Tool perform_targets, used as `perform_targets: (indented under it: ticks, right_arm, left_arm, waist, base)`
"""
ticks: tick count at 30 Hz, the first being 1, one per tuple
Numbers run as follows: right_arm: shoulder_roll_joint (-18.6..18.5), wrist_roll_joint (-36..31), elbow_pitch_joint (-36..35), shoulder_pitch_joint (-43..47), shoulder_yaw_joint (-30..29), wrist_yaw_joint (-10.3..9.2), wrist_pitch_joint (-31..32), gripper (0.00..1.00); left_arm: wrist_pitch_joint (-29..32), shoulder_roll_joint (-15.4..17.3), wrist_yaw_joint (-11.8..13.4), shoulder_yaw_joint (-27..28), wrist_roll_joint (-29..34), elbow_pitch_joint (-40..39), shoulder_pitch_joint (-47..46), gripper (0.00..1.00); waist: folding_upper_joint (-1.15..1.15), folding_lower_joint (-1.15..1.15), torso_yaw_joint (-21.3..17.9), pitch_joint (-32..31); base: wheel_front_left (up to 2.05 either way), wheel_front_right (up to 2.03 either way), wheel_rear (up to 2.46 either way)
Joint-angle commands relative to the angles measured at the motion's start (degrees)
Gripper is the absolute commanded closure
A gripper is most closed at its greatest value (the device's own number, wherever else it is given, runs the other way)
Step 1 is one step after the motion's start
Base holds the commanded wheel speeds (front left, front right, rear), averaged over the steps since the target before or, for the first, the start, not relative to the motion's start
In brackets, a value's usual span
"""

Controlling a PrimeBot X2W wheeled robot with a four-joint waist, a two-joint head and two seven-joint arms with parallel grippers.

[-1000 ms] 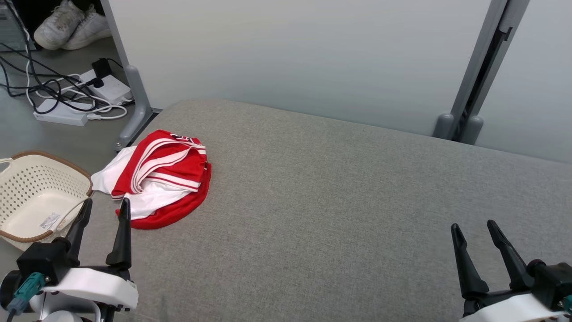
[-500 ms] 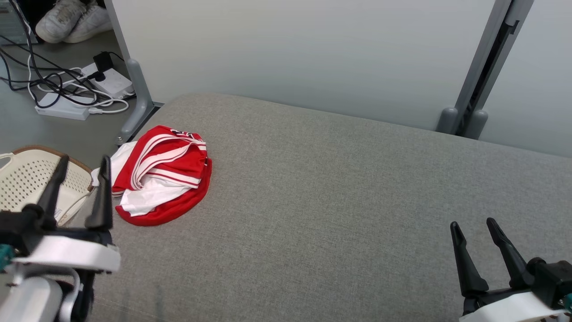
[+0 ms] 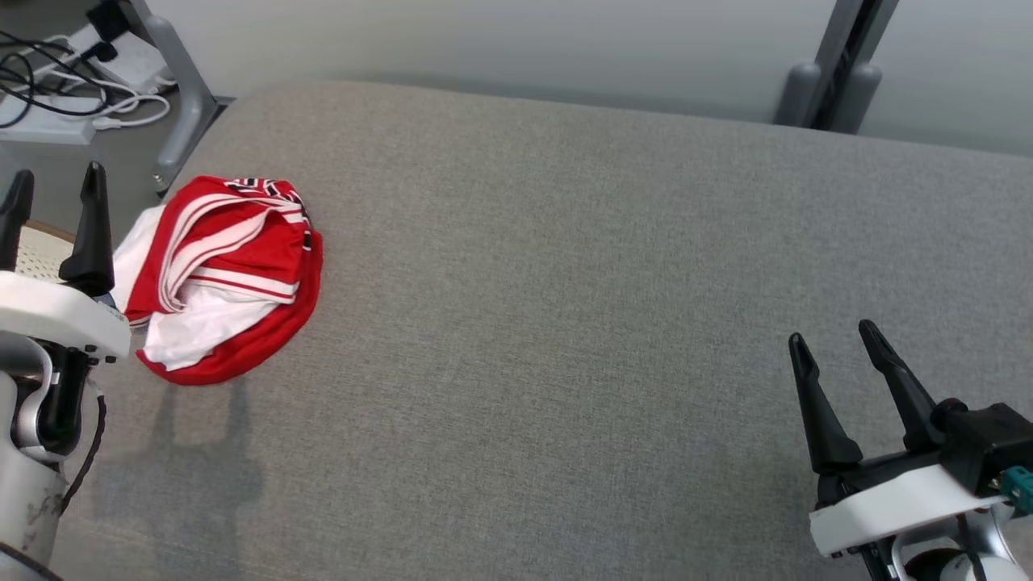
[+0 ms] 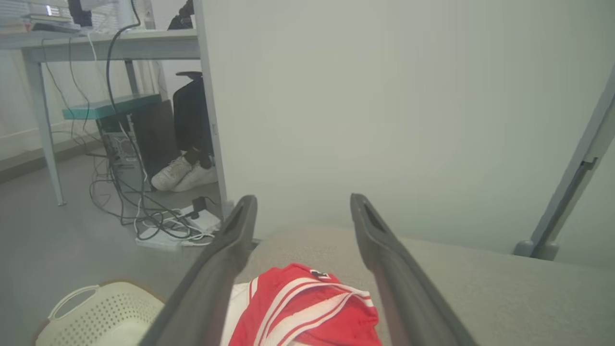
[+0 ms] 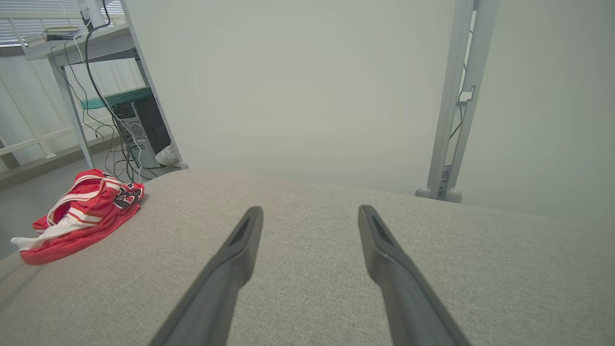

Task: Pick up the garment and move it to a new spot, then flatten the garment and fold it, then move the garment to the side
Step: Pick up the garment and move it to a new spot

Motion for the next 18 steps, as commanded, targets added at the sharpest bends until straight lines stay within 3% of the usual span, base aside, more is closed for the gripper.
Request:
perform_targets:
  ticks: [1,2,9,18]
  right_arm:
    - [-0.3,-0.8,-0.4,-1.5,0.1,-0.02,0.4,0.00]
    - [-0.3,-0.8,-0.4,-1.5,0.1,-0.02,0.4,0.00]
    - [-0.7,-2.4,-1.5,-5.6,1.3,-0.02,1.6,0.00]
    - [-1.5,-3.0,-2.5,-9.5,3.3,-0.02,2.2,0.00]
  left_arm:
    - [0.3,-1.1,-1.8,-0.2,-1.4,5.6,-2.8,0.00]
    - [0.3,-1.1,-1.8,-0.2,-1.4,5.6,-2.8,0.00]
    - [1.5,-3.8,-6.9,-1.3,-4.4,25.8,-12.3,0.00]
    - [5.6,-4.3,-8.3,-3.3,-7.8,39.4,-19.0,0.00]
  waist:
    - [0.00,0.00,-2.8,5.0]
    - [0.00,0.00,-2.8,5.0]
    - [0.00,0.00,-5.2,12.2]
    - [0.00,0.00,-8.4,19.1]
  base:
    - [0.00,0.00,0.00]
    - [0.00,0.00,0.00]
    - [0.00,0.00,0.00]
    - [0.00,0.00,0.00]
